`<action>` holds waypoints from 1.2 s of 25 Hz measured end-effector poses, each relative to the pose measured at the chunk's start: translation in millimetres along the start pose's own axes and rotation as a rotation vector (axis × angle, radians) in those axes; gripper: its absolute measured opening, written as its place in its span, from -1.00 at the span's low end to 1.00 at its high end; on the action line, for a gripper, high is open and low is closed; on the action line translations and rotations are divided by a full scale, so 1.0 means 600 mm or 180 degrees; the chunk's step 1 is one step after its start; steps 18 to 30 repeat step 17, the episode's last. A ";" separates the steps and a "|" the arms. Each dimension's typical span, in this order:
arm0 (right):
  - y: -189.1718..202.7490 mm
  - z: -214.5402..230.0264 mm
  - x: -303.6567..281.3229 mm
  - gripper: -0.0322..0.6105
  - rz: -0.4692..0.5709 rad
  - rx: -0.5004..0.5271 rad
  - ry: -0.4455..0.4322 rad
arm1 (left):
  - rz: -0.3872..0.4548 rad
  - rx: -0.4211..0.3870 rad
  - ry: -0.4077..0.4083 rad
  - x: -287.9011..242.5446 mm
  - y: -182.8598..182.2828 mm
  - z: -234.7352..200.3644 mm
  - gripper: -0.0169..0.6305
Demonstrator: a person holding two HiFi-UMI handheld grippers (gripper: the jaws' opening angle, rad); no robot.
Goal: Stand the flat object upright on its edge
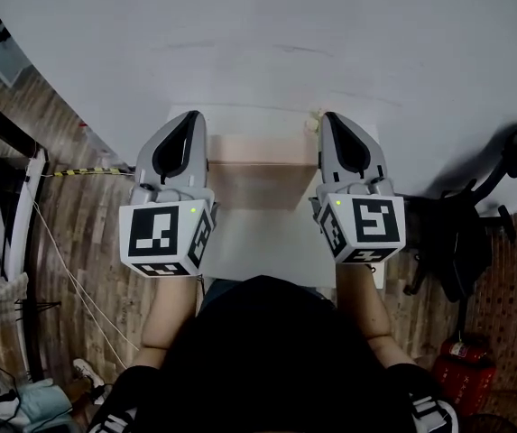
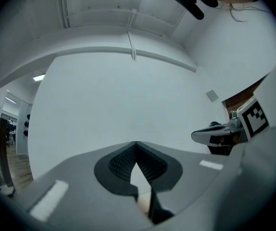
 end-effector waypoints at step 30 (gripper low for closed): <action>0.001 -0.026 -0.013 -0.86 -0.0103 0.0039 0.0188 | 0.0037 0.0031 0.0092 -0.005 0.004 -0.043 -0.91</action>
Point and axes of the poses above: the fingertips, and each gripper's own axes: x backward along the fingers, z to its right, y out of its underside, the point moved 5 cm from there along x, backward along the fingers, and after that the axes turned 14 degrees about z, right-handed, at the moved point
